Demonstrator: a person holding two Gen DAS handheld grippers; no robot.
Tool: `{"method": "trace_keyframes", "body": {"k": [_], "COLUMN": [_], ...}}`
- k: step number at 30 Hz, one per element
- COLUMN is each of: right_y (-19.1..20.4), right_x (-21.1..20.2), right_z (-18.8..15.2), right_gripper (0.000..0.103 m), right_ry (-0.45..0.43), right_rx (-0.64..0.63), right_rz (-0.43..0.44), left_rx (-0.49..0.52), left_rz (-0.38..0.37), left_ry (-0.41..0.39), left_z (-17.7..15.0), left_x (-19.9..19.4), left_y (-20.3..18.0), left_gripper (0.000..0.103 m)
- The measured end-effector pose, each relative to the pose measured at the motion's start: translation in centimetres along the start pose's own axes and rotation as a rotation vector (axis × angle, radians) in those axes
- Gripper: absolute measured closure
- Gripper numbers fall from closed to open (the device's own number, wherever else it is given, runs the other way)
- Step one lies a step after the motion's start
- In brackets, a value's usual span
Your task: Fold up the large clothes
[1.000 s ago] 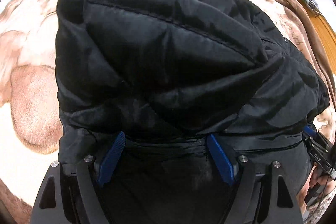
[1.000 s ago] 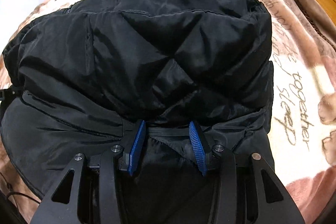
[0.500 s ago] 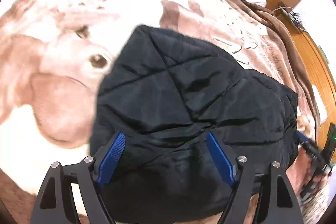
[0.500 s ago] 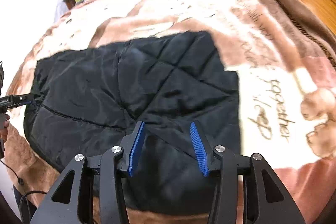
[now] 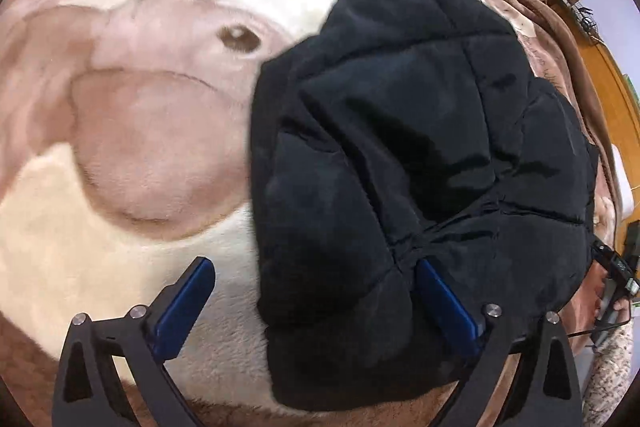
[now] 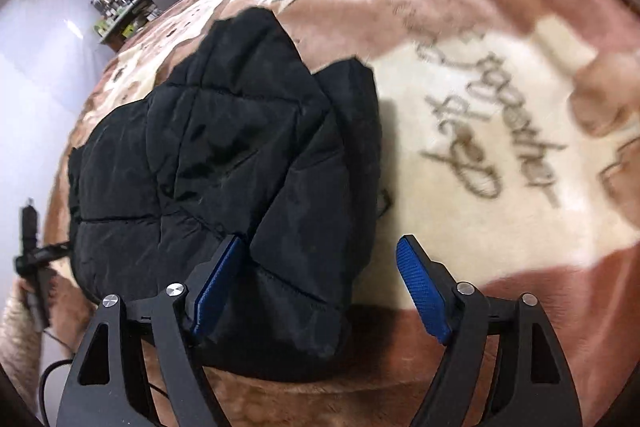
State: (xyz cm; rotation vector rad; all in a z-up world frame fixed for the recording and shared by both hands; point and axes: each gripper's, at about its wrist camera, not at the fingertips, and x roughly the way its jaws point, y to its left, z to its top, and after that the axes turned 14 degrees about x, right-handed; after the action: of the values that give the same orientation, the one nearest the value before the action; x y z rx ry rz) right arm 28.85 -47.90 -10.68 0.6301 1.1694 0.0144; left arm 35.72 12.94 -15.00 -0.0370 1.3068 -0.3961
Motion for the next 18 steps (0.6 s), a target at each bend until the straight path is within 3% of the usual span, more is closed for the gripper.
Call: {"method": "trace_keyframes", "body": {"k": [4,13,18], "right_y": [-0.7,-1.2,-1.6], "right_x": [2.4,7.1,8.0], "right_z": [0.6,2.5,3.0], "right_gripper": [0.007,0.006,0.006], "right_ry": [0.063,0.241,0.260], "right_rx": [0.025,0.021,0.007], "right_rz": [0.058,0.172,0.223], "left_rx": [-0.019,-0.058,-0.059], "left_rz": [-0.047,-0.168,-0.200], "left_ry": [0.019,0.057,0.061], "left_z": [0.7,1.7,1.2], "left_x": [1.8,5.1,5.7], "left_y": [-0.1,0.1,0.6], "left_gripper": [0.000,0.000,0.000]}}
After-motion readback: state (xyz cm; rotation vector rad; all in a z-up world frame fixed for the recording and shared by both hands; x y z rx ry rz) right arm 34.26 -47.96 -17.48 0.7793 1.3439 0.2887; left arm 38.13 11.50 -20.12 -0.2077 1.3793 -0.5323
